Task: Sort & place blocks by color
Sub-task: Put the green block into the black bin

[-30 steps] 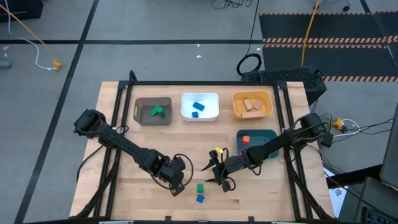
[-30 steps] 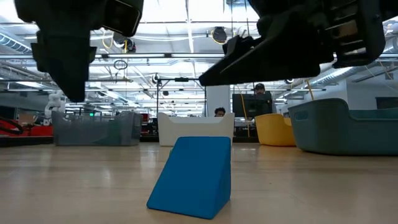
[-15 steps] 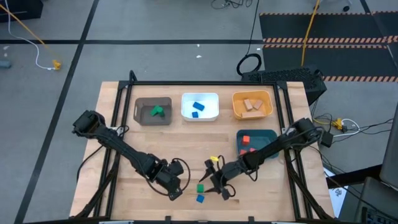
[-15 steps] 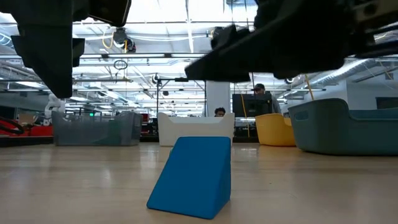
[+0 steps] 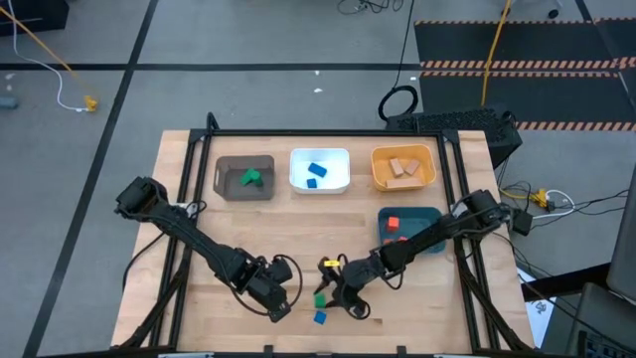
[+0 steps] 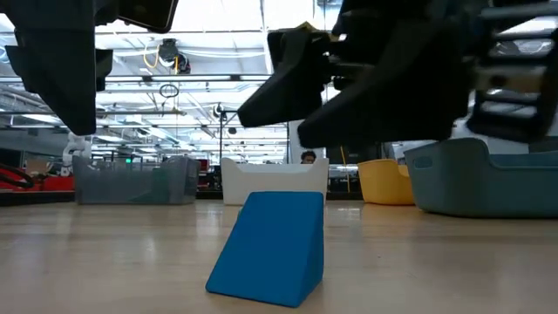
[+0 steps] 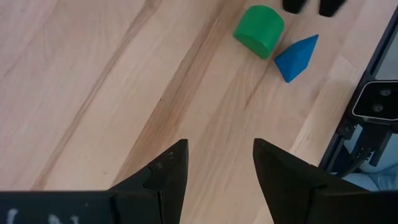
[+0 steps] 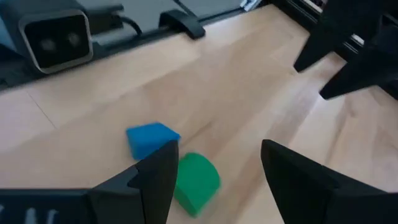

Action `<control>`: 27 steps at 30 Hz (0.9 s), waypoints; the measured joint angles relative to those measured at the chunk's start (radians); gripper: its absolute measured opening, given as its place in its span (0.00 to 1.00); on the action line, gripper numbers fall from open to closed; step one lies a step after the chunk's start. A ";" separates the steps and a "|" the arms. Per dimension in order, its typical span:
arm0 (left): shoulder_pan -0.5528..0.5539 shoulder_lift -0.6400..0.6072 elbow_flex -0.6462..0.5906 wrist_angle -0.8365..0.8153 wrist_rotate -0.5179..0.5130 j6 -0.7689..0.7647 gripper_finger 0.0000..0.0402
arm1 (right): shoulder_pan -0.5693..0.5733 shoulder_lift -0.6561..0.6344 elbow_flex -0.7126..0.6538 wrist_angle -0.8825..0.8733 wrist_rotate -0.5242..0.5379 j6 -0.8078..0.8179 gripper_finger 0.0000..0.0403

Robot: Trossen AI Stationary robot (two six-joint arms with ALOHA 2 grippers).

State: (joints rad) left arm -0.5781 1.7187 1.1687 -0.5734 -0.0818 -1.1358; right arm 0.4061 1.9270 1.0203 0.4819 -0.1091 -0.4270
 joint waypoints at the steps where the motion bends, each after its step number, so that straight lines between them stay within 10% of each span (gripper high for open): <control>1: 0.000 0.000 0.000 0.000 0.000 0.000 0.45 | -0.007 0.000 0.000 -0.001 0.000 -0.012 0.56; 27: 0.000 0.000 0.000 0.000 -0.008 -0.052 0.45 | -0.056 0.050 0.080 -0.168 -0.136 -0.387 0.56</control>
State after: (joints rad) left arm -0.5777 1.7187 1.1687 -0.5733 -0.0895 -1.1881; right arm 0.3500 1.9767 1.1001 0.3142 -0.2456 -0.8145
